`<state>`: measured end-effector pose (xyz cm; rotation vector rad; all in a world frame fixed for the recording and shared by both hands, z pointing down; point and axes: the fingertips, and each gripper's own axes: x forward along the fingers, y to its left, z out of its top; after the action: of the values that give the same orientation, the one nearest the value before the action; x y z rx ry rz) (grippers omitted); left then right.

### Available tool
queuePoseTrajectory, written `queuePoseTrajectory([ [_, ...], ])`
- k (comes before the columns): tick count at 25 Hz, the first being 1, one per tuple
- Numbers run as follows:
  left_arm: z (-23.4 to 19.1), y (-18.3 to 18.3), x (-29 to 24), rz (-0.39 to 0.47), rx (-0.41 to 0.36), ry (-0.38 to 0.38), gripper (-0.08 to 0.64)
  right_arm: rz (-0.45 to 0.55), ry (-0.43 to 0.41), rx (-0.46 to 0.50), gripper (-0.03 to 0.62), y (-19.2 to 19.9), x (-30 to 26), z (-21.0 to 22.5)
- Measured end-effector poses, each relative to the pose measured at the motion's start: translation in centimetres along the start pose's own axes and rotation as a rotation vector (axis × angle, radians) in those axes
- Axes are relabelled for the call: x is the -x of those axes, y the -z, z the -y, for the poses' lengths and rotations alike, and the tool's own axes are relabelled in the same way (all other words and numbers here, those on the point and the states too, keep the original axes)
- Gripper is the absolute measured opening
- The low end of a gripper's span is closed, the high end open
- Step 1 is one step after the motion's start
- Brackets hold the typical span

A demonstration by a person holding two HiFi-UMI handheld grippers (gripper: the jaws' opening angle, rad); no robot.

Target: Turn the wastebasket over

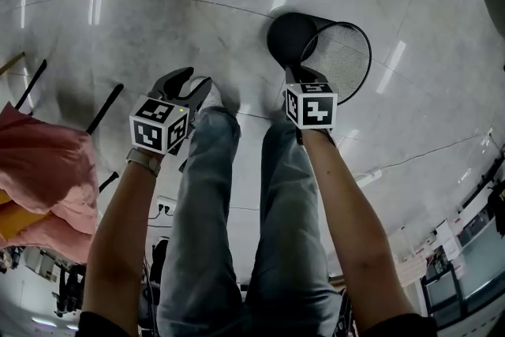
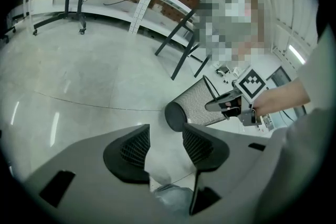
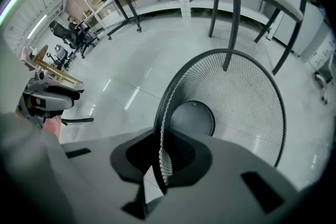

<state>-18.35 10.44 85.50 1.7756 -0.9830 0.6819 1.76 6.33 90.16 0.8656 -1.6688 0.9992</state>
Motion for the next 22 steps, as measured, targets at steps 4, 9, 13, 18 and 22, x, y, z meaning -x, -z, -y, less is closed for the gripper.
queuePoseTrajectory([
  [4,-1.0,0.6,0.8,-0.008,-0.012,-0.003,0.192,-0.035,-0.023,0.01,0.038,-0.1,-1.3,-2.0],
  [9,-1.9,1.5,1.8,-0.006,-0.006,-0.012,0.192,-0.046,-0.08,0.023,0.096,-0.1,-2.3,-4.5],
  [13,-1.7,1.6,1.8,-0.002,-0.015,-0.005,0.192,-0.013,-0.117,0.025,0.195,-0.6,-2.4,-5.6],
  [18,-0.9,1.1,1.7,0.01,-0.034,0.013,0.196,0.036,-0.126,0.026,0.216,-1.1,-1.2,-5.2],
  [22,0.4,0.6,2.0,0.018,-0.047,0.025,0.196,0.076,-0.141,-0.015,0.216,-1.2,0.7,-4.5],
])
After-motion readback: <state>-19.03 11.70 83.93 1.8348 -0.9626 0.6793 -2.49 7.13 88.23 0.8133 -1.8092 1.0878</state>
